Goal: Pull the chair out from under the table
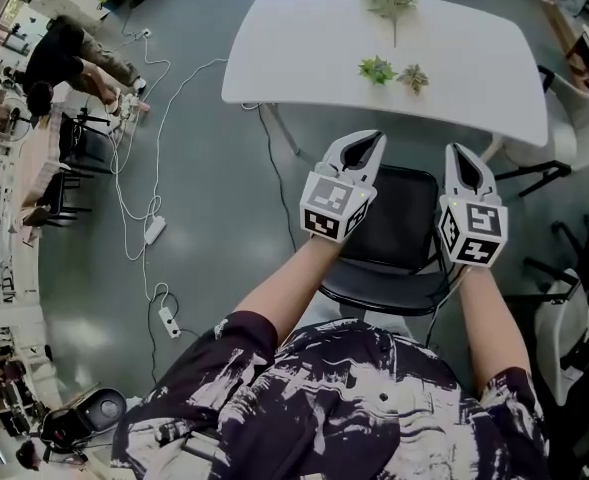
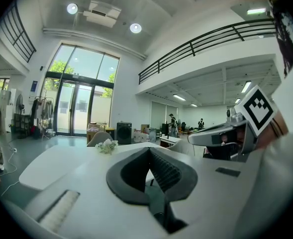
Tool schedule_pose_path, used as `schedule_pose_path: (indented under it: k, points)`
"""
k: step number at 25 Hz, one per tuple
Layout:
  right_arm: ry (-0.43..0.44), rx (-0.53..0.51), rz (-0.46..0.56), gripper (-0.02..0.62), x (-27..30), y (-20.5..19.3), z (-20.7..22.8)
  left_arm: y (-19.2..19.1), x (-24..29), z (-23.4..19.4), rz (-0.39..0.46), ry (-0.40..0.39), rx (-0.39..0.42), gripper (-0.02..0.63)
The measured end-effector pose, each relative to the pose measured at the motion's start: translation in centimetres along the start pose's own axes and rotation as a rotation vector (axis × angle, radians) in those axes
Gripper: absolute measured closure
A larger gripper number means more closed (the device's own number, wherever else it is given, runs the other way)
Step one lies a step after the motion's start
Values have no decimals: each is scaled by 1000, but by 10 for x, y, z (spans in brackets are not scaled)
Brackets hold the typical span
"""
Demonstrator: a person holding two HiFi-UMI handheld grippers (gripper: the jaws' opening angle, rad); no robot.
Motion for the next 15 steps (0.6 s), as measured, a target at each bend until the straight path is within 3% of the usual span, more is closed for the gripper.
schedule_pose_path:
  k: [15]
  points:
    - [2,-7,1,595,3,1,-2,0,1,-2,2,-1,-5,601]
Point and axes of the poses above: the fingertips, and each gripper's own axes: x forward along the fingers, z to its right, y out of its top, the point moved 3 cm from there along -x, backward along the fingers, and after that the axes turned 15 degrees about -y, right-handed, at the moved point
